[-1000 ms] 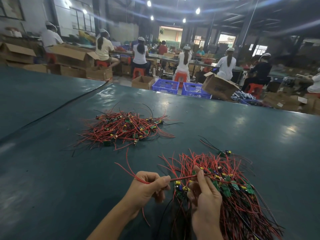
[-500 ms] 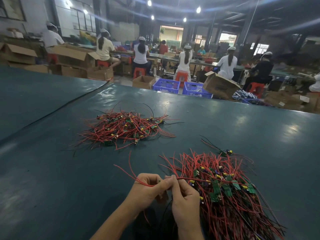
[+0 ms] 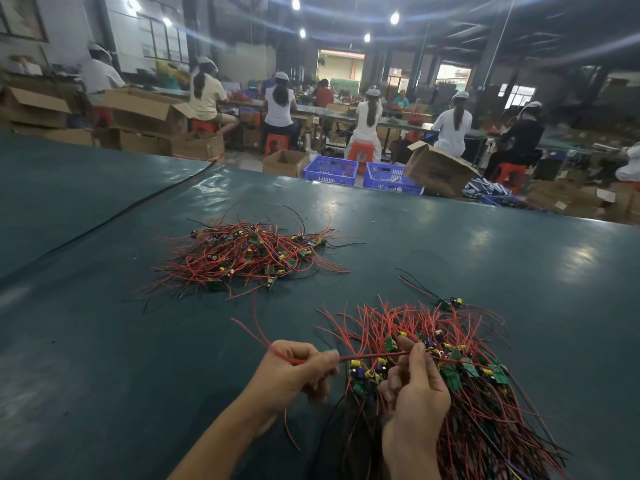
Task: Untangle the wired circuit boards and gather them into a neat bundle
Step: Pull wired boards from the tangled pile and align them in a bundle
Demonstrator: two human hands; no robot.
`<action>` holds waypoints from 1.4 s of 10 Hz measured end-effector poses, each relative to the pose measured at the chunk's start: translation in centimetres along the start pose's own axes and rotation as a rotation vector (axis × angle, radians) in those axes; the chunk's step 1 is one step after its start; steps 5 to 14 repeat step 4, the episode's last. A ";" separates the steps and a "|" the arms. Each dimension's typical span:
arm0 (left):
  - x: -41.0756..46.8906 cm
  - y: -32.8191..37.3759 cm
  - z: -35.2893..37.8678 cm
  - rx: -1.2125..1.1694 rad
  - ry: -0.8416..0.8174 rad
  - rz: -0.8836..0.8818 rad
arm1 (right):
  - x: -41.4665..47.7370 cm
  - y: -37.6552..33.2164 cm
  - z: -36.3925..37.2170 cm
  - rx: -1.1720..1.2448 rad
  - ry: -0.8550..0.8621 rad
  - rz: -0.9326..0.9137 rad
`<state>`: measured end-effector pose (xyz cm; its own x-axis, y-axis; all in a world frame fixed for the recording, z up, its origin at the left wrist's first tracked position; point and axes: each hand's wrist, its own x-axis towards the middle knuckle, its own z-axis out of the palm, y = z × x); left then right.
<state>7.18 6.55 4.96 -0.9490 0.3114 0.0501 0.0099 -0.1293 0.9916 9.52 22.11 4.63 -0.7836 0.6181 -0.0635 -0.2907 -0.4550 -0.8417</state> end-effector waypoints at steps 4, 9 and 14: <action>1.5 -0.6 -0.1 -0.203 0.405 -0.047 | -1.3 -0.4 -0.5 -0.051 0.034 -0.325; 1.5 -0.6 -0.1 -0.203 0.405 -0.047 | -1.3 -0.4 -0.5 -0.051 0.034 -0.325; 1.5 -0.6 -0.1 -0.203 0.405 -0.047 | -1.3 -0.4 -0.5 -0.051 0.034 -0.325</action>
